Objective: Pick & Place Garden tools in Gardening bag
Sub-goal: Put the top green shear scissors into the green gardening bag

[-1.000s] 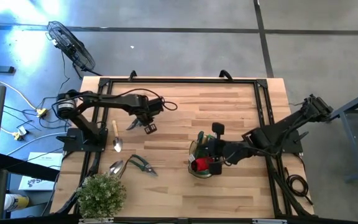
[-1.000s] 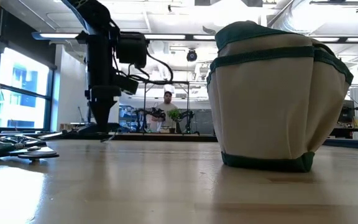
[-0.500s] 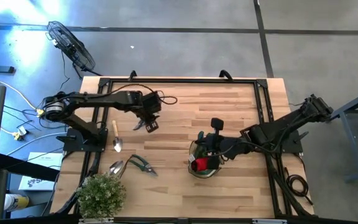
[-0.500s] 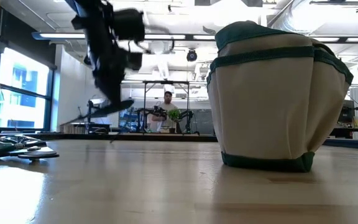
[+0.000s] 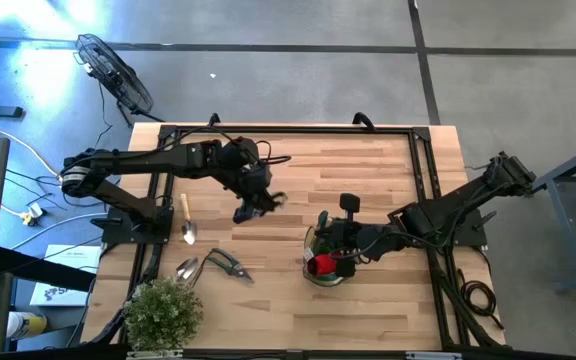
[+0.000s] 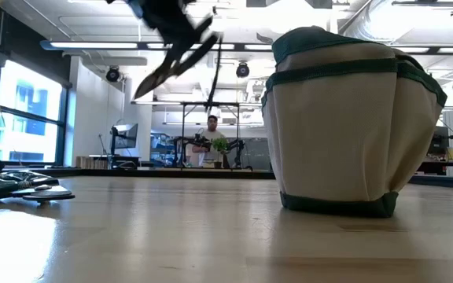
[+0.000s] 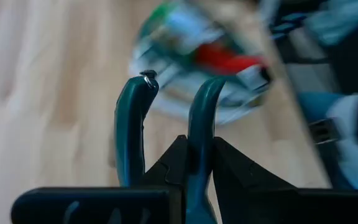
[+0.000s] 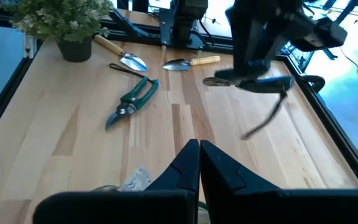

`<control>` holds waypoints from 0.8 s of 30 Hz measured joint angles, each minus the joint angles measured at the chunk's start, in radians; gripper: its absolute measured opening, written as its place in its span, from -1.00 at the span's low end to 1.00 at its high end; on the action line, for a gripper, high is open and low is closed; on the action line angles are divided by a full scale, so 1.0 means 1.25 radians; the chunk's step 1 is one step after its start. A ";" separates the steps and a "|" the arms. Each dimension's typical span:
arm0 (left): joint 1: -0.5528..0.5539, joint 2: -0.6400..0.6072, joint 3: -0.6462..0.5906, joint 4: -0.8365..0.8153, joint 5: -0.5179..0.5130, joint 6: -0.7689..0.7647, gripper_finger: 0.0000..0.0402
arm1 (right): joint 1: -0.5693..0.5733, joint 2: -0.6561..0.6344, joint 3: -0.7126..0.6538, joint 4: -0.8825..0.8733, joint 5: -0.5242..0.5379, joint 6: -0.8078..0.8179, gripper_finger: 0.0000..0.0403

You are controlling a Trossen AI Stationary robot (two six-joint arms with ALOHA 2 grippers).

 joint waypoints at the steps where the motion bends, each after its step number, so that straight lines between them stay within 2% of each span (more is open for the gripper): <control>1: -0.004 -0.004 0.003 0.018 0.026 0.013 -0.81 | 0.004 0.000 0.000 0.002 0.000 -0.001 -0.99; 6: -0.022 -0.008 0.006 0.131 0.153 0.051 -0.81 | 0.011 0.000 0.000 0.048 0.002 -0.007 -0.99; 11: -0.024 -0.008 0.005 0.236 0.321 0.047 -0.81 | 0.029 -0.001 0.000 0.194 -0.071 -0.107 -0.99; 14: -0.034 -0.008 0.005 0.267 0.337 0.055 -0.81 | 0.046 -0.006 0.000 0.217 -0.078 -0.147 -0.99; 20: -0.036 -0.008 0.005 0.268 0.336 0.058 -0.81 | 0.024 0.024 0.000 0.282 -0.107 -0.130 -0.97; 24: -0.037 -0.008 0.005 0.263 0.351 0.060 -0.81 | 0.001 0.027 0.000 0.292 -0.106 -0.127 -0.83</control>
